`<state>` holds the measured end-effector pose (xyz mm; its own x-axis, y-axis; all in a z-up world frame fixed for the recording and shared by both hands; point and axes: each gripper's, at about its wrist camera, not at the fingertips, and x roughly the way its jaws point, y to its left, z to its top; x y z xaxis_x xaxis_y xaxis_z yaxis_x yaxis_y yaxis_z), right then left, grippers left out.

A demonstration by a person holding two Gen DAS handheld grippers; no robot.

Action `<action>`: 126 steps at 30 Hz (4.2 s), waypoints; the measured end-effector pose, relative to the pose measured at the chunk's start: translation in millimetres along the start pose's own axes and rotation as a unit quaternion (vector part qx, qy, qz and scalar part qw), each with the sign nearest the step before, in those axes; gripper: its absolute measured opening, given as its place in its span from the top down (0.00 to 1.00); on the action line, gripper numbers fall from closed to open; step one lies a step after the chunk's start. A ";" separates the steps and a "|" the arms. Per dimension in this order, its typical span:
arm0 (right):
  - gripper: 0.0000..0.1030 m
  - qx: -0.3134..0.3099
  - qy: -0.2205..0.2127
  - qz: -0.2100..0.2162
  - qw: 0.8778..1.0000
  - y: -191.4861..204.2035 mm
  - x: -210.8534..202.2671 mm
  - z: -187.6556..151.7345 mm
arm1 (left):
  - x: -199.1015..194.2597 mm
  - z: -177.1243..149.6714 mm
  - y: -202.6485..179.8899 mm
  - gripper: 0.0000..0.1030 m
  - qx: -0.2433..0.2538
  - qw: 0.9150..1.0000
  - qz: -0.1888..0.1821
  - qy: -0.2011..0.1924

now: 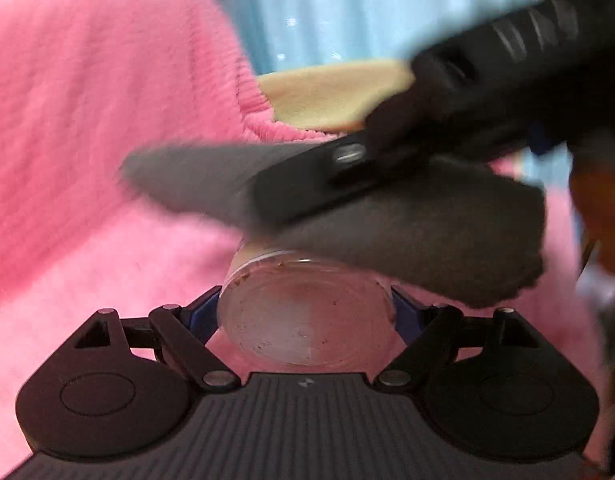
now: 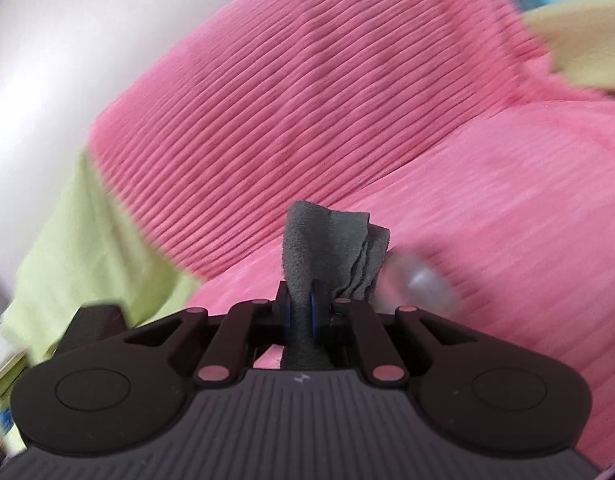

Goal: Clean container
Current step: 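Rotate the jar in the left gripper while the right gripper wipes its side with the cloth, then hold the jar in the left gripper while the right gripper wipes its base again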

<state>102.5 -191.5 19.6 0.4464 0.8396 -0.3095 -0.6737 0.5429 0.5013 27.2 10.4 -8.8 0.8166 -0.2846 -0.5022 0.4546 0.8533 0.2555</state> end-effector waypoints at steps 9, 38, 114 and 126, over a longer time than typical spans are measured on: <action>0.93 0.005 -0.040 -0.070 0.997 -9.6 -6.3 7.7 | -8.3 -5.7 -30.6 0.17 0.106 0.994 0.037 -0.007; 0.94 -0.010 0.007 -0.008 1.000 3.9 0.0 2.2 | -18.1 -8.7 -18.4 0.17 0.048 0.999 0.005 -0.001; 0.94 0.012 -0.036 -0.055 0.998 -14.3 -5.0 6.4 | -15.7 11.2 -32.1 0.17 0.060 0.998 0.022 -0.005; 0.94 -0.004 -0.020 -0.038 0.999 -6.3 -0.2 8.3 | 19.9 23.6 -25.0 0.17 0.069 0.997 0.021 -0.004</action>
<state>111.6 -195.2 23.2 0.5195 0.7953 -0.3126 -0.6422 0.6047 0.4711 40.5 -27.0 -5.7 0.8387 -0.2534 -0.4821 0.4634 0.7971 0.3873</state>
